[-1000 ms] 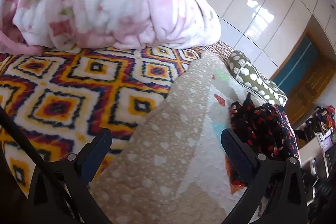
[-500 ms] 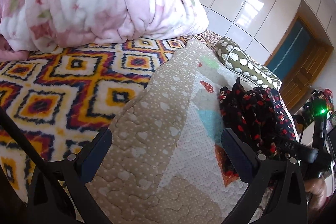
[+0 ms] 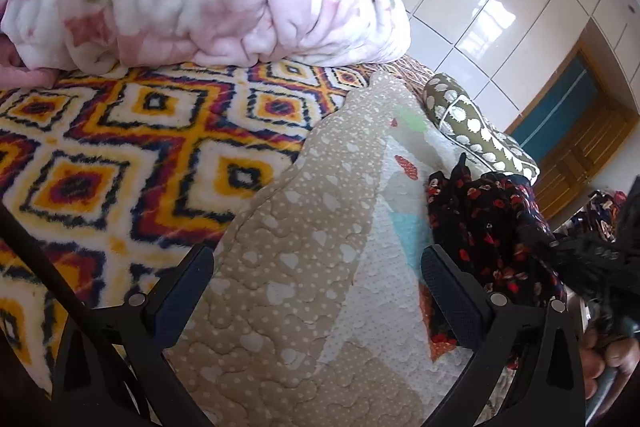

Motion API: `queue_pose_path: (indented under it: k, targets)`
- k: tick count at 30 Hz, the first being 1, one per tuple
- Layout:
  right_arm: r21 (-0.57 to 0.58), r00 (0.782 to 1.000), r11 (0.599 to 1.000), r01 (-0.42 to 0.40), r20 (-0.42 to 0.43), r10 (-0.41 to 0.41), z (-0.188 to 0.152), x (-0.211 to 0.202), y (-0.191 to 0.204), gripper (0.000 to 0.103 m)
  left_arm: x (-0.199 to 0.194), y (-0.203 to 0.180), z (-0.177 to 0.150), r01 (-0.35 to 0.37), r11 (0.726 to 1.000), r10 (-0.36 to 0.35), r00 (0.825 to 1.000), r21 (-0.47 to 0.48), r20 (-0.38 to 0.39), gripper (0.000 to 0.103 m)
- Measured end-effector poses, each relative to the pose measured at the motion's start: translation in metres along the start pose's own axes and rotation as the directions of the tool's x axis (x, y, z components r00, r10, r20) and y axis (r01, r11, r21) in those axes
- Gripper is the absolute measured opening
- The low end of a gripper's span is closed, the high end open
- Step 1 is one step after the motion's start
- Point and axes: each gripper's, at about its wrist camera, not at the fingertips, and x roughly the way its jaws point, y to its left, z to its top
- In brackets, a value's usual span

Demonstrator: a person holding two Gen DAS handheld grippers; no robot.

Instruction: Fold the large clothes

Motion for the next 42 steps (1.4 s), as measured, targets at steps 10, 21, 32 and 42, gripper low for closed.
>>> queue_pose_path:
  k: [10,21,32,42]
  targets:
    - [0.091,0.999,0.995,-0.034,0.016,0.032,-0.005,0.007,-0.034,0.024,-0.004,-0.035,-0.004,0.075,0.993,-0.078,0.996,0.091,0.031,0.103]
    - [0.162,0.98,0.983,0.088,0.164,-0.115,-0.033,-0.093,-0.129,0.065,0.007,-0.14,-0.01,0.429,0.878,-0.4,0.902,0.215,-0.166,0.103]
    - [0.38,0.978,0.91,-0.166,0.182,0.102,-0.033,-0.046,-0.219,0.073,0.138,-0.254,-0.024,0.38,0.886,-0.197,0.828,0.266,-0.526,0.014]
    - [0.199,0.982,0.968,-0.156,0.139,0.129,-0.01,-0.037,-0.148,0.084,0.068,-0.202,0.008,0.342,0.895,-0.239,0.909,0.286,-0.34,0.013]
